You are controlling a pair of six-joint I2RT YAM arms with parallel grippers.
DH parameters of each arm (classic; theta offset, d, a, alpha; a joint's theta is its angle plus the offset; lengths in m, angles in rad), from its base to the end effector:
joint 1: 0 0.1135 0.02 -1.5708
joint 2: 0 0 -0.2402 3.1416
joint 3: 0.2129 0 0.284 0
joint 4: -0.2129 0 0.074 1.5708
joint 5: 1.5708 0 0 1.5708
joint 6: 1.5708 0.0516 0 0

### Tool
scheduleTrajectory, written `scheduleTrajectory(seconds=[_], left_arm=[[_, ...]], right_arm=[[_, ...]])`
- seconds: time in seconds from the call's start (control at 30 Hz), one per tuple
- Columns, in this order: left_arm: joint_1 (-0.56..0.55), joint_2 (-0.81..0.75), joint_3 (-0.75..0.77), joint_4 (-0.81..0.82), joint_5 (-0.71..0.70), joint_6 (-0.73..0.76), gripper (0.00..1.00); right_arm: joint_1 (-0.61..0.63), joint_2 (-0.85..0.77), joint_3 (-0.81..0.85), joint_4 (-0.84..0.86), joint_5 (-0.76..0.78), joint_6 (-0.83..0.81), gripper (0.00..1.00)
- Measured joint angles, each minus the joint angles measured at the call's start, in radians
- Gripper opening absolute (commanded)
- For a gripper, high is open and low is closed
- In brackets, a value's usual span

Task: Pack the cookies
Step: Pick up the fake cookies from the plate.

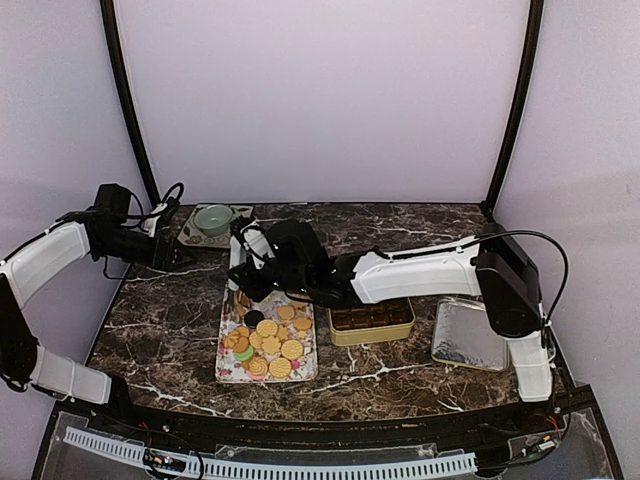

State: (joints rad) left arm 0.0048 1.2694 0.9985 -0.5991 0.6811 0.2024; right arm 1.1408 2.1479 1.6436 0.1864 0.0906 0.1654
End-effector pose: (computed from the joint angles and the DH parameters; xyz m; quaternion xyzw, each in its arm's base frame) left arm 0.3059 -0.0310 0.2392 0.2014 0.8697 -0.2786 0.3543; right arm 0.2303 0.4909 0.1940 -0.3558 0.7274 0.3267 0.4874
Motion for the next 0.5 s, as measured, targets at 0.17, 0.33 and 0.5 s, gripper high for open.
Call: scheduleTrajectory(seconds=[0.17,0.33,0.5], left_arm=[[0.000,-0.006,-0.003,0.003,0.010,-0.004,0.67],[0.000,-0.006,-0.023,0.016,0.021,-0.008,0.67],[0.000,-0.006,-0.025,0.025,0.032,-0.012,0.67]], right_arm=[[0.005,0.013,0.026,0.000,0.016,-0.014,0.42],[0.030,0.029,0.034,0.000,0.051,-0.042,0.41],[0.045,0.053,0.046,0.008,0.068,-0.057,0.36]])
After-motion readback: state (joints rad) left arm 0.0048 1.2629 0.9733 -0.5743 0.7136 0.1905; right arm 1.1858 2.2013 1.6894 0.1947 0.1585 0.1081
